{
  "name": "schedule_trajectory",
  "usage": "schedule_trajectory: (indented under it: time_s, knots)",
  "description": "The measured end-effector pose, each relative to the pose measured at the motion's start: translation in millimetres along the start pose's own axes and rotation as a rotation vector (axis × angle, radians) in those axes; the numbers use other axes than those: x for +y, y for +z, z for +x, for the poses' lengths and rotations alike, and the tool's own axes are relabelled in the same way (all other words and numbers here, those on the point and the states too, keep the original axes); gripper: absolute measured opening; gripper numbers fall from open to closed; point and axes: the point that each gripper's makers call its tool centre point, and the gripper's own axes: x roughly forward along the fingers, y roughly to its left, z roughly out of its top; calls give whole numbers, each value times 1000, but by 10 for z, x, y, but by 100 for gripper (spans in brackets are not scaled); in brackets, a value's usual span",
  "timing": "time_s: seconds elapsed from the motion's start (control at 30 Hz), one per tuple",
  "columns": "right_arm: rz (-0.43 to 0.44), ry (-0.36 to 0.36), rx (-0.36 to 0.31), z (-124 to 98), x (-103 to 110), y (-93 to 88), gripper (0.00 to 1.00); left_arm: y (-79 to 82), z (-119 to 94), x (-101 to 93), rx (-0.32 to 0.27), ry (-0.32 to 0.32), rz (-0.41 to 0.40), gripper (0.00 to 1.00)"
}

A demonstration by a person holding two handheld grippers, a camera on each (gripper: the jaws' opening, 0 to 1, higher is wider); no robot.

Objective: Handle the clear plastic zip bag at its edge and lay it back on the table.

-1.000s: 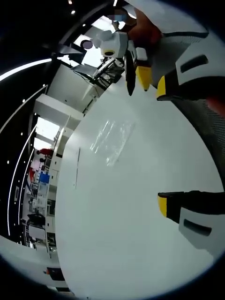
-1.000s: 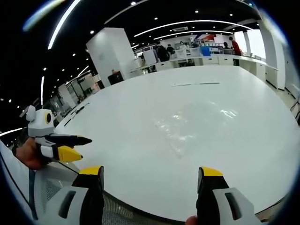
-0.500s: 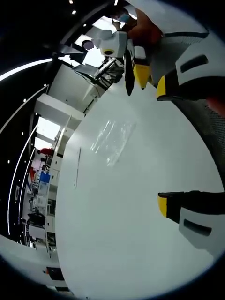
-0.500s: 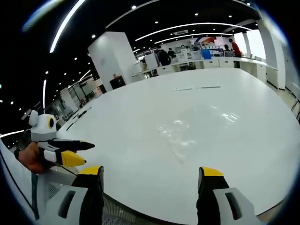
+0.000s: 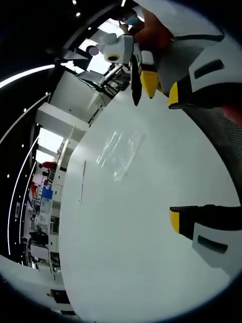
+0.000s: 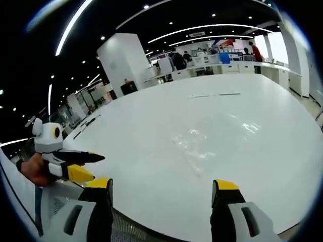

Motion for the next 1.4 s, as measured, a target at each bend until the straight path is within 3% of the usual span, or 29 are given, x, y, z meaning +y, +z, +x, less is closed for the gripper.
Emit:
schedule_trajectory:
  time_s: [0.53,0.8,1.4]
  knots:
    - [-45,-17,9,52,-189,110,79,8,3,-23,2,0,1,77]
    - [-94,-22,56,123,-289,48,77,8,10,-1,-3,-1,-3,77]
    - [-118,-62,107,239,-617,-17,73,0,7,-15,0,-8,0,76]
